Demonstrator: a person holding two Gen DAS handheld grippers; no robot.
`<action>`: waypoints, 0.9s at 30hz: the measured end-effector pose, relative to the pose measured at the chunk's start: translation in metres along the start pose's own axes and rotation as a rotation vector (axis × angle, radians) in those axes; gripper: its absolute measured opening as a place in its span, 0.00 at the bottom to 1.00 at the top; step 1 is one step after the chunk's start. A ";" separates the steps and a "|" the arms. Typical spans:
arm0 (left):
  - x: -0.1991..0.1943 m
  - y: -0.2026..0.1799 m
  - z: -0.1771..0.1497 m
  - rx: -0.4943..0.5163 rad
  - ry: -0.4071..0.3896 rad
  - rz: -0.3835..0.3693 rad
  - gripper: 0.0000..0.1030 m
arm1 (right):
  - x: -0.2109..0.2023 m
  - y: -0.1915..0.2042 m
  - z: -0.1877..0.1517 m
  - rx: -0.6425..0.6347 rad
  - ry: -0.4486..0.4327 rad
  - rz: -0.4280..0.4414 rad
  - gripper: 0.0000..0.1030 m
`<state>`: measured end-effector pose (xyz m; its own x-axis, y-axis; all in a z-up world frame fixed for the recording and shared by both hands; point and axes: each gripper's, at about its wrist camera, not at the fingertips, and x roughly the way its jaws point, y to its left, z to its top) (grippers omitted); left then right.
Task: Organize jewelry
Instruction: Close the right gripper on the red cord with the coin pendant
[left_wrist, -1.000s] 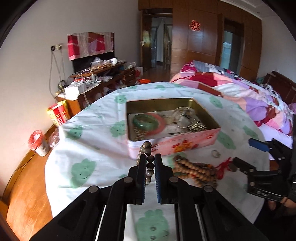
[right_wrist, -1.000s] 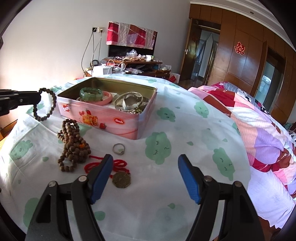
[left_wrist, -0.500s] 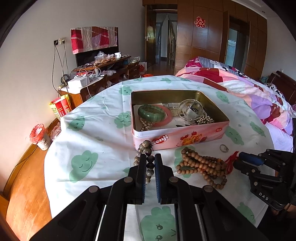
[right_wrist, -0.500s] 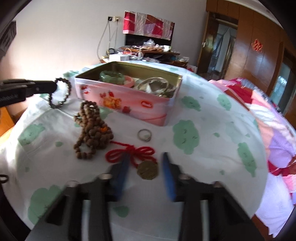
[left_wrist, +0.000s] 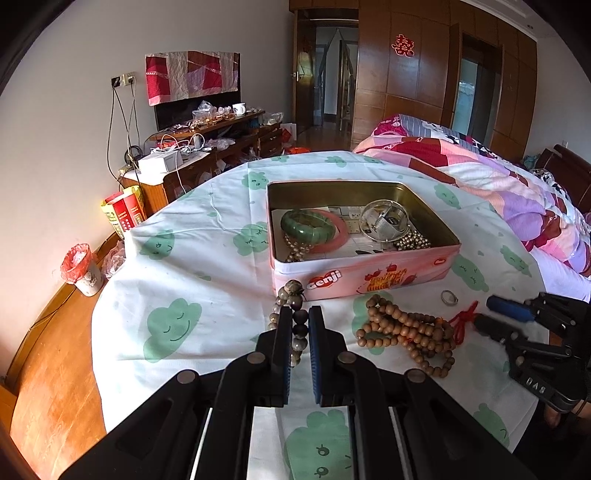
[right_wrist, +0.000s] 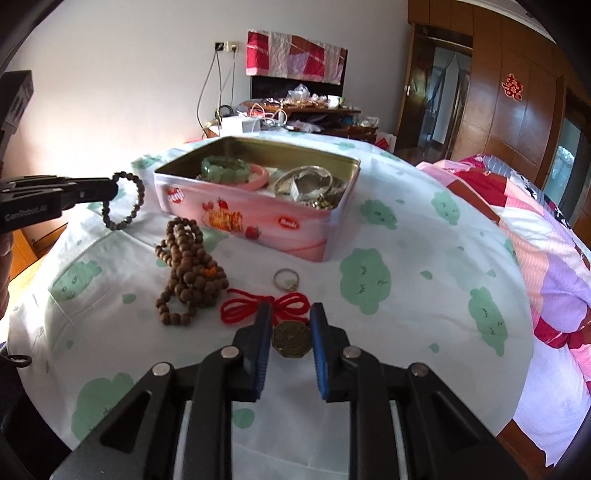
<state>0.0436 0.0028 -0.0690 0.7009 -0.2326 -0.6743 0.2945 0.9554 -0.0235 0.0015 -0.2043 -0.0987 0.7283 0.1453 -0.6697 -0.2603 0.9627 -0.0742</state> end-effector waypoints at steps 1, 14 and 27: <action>0.000 0.000 0.000 0.000 0.001 -0.001 0.07 | 0.001 0.000 0.000 0.001 0.003 -0.006 0.34; 0.002 -0.001 -0.001 0.001 0.011 -0.009 0.07 | 0.014 0.000 -0.001 -0.008 0.046 0.060 0.01; -0.004 0.000 0.004 -0.004 -0.005 -0.011 0.07 | -0.015 -0.001 0.012 -0.003 -0.041 0.054 0.03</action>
<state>0.0430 0.0028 -0.0637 0.7009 -0.2440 -0.6702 0.2998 0.9534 -0.0336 -0.0020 -0.2051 -0.0796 0.7381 0.2066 -0.6423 -0.3020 0.9524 -0.0407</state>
